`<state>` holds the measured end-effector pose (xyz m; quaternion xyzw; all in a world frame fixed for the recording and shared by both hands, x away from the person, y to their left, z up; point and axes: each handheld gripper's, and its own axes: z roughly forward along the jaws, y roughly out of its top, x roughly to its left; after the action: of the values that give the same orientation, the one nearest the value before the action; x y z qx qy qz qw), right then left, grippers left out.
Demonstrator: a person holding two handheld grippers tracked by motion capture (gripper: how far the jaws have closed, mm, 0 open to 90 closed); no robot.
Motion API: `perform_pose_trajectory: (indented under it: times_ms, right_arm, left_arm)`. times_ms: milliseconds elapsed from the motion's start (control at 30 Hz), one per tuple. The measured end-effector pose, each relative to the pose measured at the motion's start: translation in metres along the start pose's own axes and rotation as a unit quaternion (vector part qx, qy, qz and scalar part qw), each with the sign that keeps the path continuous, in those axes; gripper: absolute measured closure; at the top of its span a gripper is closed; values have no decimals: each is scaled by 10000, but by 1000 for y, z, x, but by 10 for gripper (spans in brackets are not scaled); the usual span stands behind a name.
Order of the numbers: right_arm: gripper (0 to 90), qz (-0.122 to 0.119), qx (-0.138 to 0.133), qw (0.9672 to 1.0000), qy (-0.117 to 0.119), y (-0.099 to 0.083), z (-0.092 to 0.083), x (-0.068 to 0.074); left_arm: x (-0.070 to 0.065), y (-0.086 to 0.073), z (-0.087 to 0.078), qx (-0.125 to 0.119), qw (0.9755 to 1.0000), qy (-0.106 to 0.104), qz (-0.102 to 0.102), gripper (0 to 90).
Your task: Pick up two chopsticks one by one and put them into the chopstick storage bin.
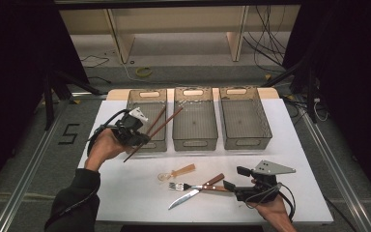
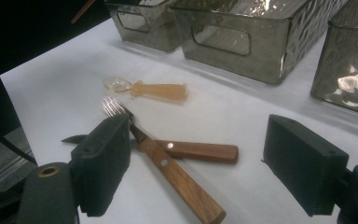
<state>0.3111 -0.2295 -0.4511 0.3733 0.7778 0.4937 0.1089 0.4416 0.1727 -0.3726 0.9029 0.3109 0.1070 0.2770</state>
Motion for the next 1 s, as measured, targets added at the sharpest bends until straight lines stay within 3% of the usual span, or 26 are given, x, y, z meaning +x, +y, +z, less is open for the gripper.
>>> perform_pose_trajectory:
  times_ms: [567, 1000]
  right_arm:
    - [238, 3, 1, 10000, 11, 0, 0, 0]
    - [238, 0, 8, 10000, 25, 0, 0, 0]
  left_arm:
    - [24, 22, 2, -96, 9996, 64, -241, 845]
    - [47, 33, 9, -160, 9982, 299, -497, 845]
